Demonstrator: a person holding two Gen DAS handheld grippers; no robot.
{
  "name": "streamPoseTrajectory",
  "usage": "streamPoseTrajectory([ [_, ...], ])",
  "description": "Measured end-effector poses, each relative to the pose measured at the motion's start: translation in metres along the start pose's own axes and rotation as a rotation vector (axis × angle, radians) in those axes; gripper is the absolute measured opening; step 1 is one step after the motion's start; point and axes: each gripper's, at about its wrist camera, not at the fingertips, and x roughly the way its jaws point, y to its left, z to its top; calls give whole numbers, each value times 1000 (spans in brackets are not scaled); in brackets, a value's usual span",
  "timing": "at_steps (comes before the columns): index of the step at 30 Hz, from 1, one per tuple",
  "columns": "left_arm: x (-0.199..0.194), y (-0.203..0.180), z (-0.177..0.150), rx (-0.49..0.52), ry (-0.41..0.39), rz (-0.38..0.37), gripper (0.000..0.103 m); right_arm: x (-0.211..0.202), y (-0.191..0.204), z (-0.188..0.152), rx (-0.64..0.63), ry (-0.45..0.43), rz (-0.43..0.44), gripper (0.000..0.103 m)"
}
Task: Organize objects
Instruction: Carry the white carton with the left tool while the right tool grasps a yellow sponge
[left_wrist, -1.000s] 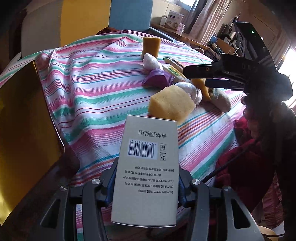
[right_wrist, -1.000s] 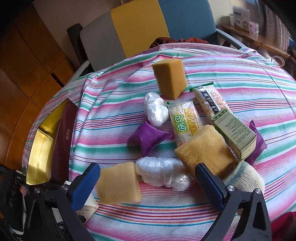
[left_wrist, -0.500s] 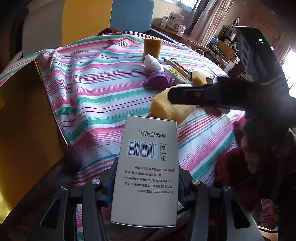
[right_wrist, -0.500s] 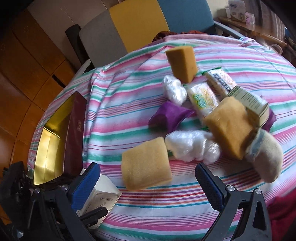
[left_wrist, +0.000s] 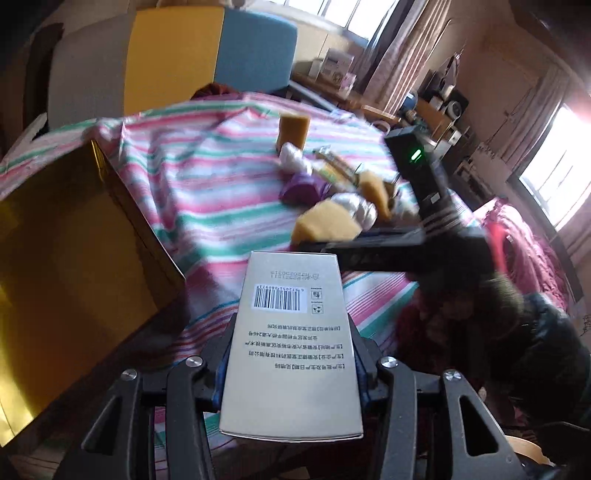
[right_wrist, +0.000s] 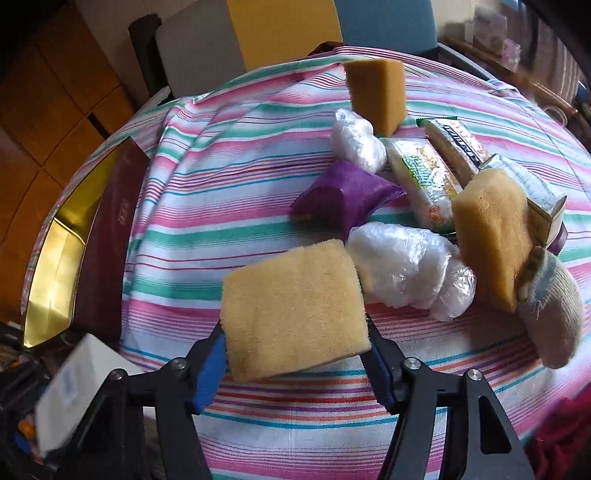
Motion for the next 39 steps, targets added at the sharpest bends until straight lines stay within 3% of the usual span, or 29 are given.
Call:
streamPoseTrajectory([
  [3,-29,15,8,-41,-62,-4,50,3,5,-1,-24,6,-18,67],
  [8,-67,91,26,-255,-147,171,50,7,14,-4,-89,8,-65,68],
  [12,-82,175,29,-440,-159,330,50,6,13,-4,-95,1,-62,68],
  [19,-74,281,38,-594,-137,490,50,5,13,-6,-108,-8,-69,68],
  [22,-63,300,38,-631,-116,527,50,5,13,-5,-108,-8,-69,68],
  [29,-49,322,45,-606,-87,620,50,6,15,-5,-111,-8,-69,70],
  [32,-40,336,46,-615,-61,623,51,5,15,-6,-113,-9,-70,71],
  [39,-31,335,52,-552,-35,680,52,7,19,-7,-121,-13,-76,73],
])
